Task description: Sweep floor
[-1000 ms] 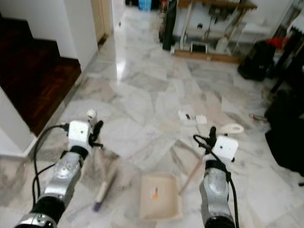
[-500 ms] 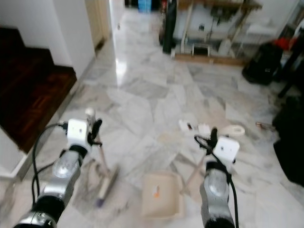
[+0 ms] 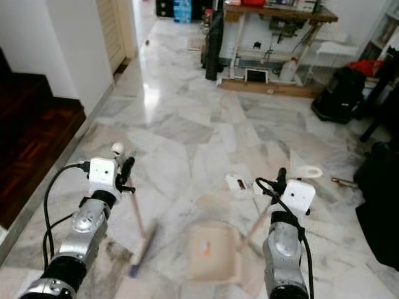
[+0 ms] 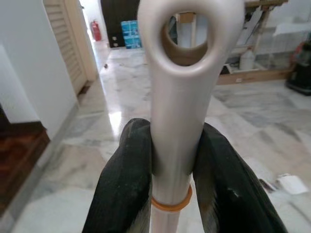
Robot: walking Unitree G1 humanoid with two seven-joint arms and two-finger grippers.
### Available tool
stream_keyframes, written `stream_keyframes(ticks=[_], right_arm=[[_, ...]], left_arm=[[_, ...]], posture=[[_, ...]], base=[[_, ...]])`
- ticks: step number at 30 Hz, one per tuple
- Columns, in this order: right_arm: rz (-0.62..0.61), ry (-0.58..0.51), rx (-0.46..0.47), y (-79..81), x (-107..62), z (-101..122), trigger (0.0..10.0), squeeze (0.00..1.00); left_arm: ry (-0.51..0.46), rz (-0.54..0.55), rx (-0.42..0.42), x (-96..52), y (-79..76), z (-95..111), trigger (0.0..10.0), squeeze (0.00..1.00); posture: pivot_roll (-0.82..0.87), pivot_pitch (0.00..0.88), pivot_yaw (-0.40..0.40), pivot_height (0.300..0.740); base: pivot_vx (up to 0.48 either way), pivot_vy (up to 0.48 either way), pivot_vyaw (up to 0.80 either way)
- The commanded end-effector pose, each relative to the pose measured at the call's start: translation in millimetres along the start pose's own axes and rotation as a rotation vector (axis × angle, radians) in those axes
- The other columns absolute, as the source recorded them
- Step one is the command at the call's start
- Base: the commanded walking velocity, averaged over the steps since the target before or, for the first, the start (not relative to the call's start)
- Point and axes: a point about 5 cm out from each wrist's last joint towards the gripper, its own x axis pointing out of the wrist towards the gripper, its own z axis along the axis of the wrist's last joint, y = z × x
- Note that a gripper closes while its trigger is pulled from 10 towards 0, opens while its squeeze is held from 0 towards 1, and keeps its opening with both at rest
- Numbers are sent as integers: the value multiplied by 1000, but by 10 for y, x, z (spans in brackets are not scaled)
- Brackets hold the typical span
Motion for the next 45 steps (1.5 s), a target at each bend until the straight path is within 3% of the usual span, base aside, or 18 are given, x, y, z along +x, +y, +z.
stream_keyframes(ticks=[1, 45], right_arm=[[-21, -37, -17, -81, 39, 75, 10000, 0], [-43, -33, -3, -118, 57, 87, 10000, 0]], left_arm=[[-51, -20, -18, 60, -89, 111, 10000, 0], [-51, -20, -21, 75, -102, 120, 10000, 0]], posture=[[173, 0, -40, 740], [168, 0, -40, 740]], base=[[480, 0, 0], [476, 0, -79]])
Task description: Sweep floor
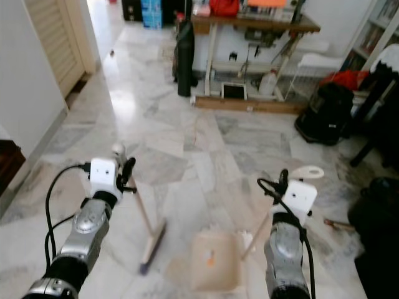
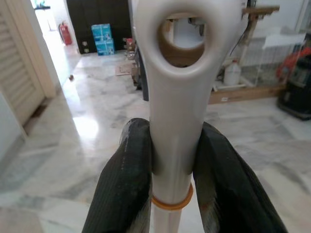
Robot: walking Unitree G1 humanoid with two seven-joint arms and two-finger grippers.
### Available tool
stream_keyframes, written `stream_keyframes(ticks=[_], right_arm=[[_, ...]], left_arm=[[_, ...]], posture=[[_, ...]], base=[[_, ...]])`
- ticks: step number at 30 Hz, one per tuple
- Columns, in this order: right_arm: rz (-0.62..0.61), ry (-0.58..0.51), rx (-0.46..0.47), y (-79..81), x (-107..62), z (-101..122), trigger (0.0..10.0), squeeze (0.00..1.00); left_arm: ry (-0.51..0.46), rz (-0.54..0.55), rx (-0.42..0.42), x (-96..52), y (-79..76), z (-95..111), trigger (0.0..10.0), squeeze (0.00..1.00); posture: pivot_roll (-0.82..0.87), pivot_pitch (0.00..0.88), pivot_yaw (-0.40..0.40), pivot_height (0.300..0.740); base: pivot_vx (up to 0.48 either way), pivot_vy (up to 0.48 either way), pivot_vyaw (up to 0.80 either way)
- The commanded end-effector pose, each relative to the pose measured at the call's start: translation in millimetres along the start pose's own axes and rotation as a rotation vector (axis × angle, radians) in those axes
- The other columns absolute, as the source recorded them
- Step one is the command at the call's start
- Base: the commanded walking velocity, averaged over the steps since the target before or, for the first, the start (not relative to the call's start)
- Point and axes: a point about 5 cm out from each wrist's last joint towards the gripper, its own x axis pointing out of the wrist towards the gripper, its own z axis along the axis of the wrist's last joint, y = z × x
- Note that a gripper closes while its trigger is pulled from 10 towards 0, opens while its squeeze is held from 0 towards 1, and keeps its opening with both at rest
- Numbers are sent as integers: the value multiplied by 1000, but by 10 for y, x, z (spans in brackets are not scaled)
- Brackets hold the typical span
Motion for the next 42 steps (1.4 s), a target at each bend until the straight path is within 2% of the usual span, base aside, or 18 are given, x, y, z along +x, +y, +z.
stream_keyframes(ticks=[1, 7, 11, 19, 27, 42], right_arm=[[-26, -41, -17, -105, 39, 79, 10000, 0], [-35, -42, -29, -145, 27, 79, 10000, 0], [-47, -42, -39, -195, 11, 74, 10000, 0], [-105, -47, -77, -410, -16, 83, 10000, 0], [-102, -52, -81, -413, -18, 93, 10000, 0], [-100, -43, -90, -415, -38, 73, 10000, 0]], left_arm=[[-46, -17, -13, 60, -74, 104, 10000, 0], [-50, -18, -18, 56, -82, 105, 10000, 0], [-54, -18, -20, 56, -82, 108, 10000, 0], [-44, -26, -14, 46, -90, 89, 10000, 0], [-43, -29, -6, 49, -105, 91, 10000, 0], [-43, -28, -9, 43, -116, 87, 10000, 0]], posture=[[166, 0, -41, 740], [161, 0, -39, 740], [158, 0, -39, 740], [151, 6, -38, 740], [151, 5, -39, 740], [152, 12, -45, 740]], base=[[480, 0, 0], [405, 0, 0], [0, 0, 0], [0, 0, 0], [0, 0, 0], [0, -277, 0]])
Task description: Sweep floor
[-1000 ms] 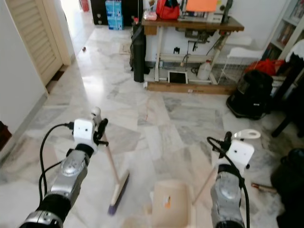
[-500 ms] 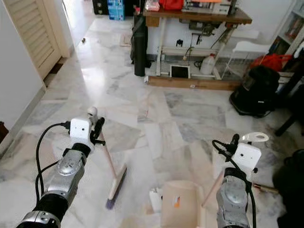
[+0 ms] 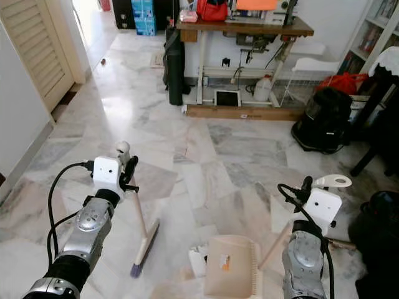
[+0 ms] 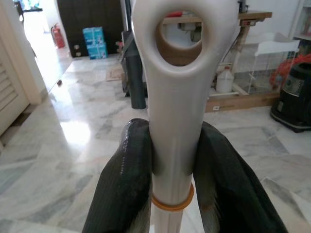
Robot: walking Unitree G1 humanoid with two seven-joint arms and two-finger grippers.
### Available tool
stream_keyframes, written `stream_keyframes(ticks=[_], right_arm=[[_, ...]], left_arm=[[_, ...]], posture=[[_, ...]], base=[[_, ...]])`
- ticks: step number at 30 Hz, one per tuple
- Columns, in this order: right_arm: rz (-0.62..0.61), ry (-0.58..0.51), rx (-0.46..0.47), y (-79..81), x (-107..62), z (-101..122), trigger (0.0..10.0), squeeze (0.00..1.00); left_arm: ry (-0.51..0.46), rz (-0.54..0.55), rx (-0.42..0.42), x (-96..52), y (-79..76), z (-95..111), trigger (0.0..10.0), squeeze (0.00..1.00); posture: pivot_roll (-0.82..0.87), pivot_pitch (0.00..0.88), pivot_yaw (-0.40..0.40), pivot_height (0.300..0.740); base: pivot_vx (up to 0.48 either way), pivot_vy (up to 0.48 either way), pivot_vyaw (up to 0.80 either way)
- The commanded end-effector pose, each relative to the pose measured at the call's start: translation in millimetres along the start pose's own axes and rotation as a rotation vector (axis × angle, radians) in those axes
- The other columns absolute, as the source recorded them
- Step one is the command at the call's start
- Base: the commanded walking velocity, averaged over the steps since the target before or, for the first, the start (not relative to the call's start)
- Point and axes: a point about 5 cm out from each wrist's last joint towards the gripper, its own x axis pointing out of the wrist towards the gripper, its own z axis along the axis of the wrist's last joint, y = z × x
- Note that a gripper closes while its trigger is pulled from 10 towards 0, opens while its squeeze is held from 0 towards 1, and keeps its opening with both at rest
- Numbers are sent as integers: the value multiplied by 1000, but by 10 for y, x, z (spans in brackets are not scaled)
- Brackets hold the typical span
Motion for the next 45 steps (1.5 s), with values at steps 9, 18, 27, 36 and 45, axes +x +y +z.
stream_keyframes(ticks=[9, 18, 27, 36, 45], right_arm=[[1, -43, -2, -23, 34, 97, 10000, 0], [5, -41, -18, -46, 27, 90, 10000, 0], [17, -43, -34, -39, 14, 92, 10000, 0], [28, -66, -112, -133, -33, 117, 10000, 0], [-44, -51, -183, -311, -99, 42, 10000, 0]], left_arm=[[-45, -3, 3, 39, -7, 91, 10000, 0], [-40, -4, 9, 36, -14, 81, 10000, 0], [-42, -4, -1, 33, -24, 80, 10000, 0], [-31, -13, -2, 10, -30, 58, 10000, 0], [-22, -43, -2, -9, -48, 35, 10000, 0]], posture=[[149, 14, -48, 740], [147, 15, -52, 740], [142, 17, -54, 740], [129, 21, -58, 740], [126, 6, -39, 740]], base=[[0, -57, 0], [0, 0, 0], [0, 0, 0], [0, 0, 0], [0, 0, 0]])
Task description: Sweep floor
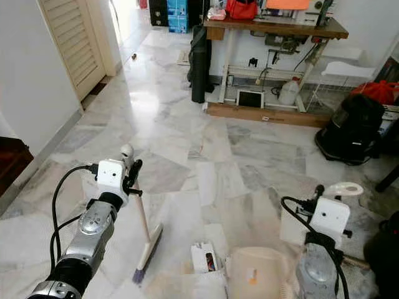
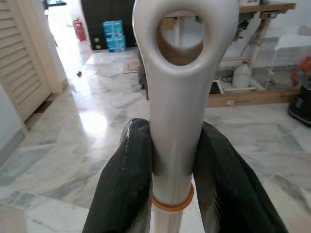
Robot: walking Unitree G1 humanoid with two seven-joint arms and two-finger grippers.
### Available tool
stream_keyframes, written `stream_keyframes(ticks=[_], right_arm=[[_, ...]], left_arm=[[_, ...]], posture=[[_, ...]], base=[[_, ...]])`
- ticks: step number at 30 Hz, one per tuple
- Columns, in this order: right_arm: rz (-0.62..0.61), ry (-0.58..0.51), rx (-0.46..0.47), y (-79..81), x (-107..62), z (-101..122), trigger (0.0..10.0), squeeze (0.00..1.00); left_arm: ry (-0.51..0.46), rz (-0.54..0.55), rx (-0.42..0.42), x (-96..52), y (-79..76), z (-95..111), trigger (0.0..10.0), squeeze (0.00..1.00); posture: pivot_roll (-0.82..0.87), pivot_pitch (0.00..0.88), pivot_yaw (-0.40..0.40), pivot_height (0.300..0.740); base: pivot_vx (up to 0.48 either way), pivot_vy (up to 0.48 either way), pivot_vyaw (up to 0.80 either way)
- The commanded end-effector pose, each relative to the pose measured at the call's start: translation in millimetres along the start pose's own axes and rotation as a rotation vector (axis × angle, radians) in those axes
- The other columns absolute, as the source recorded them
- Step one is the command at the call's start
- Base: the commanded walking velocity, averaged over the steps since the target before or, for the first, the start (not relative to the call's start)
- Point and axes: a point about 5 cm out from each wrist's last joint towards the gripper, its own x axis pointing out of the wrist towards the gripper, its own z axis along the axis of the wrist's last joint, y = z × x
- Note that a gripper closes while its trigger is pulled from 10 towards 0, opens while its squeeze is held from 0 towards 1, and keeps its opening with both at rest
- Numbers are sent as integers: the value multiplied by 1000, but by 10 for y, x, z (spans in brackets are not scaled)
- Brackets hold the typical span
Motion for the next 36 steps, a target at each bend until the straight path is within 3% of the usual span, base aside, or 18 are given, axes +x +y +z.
stream_keyframes(ticks=[1, 6, 11, 17, 24, 30, 36], right_arm=[[-15, -32, -13, -32, 16, 48, 10000, 0], [-19, -17, -4, 7, -19, 3, 10000, 0], [8, 1, -4, 144, -76, -64, 10000, 0], [10, 30, 5, 246, -137, -135, 10000, 0], [26, 6, -54, 249, -169, -151, 10000, 0], [5, 3, -75, 167, -155, -157, 10000, 0], [2, 10, -76, 182, -159, -181, 10000, 0]], left_arm=[[-37, -13, 5, 27, 7, 84, 10000, 0], [-33, -33, 6, 44, 17, 104, 10000, 0], [5, -84, -55, 57, 20, 110, 10000, 0], [18, -104, -52, 55, 128, 170, 10000, 0], [55, -164, -70, 37, 147, 193, 10000, 0], [73, -186, -86, 36, 105, 186, 10000, 0], [111, -231, -109, 29, 54, 172, 10000, 0]], posture=[[128, 6, -37, 740], [129, 12, -24, 740], [142, 45, 14, 740], [175, 67, 29, 740], [183, 86, 36, 740], [181, 90, 33, 740], [183, 97, 34, 740]], base=[[0, 0, 0], [0, 0, 0], [0, 0, 0], [0, 0, 0], [0, 0, 0], [0, 0, 0], [0, 0, 0]])
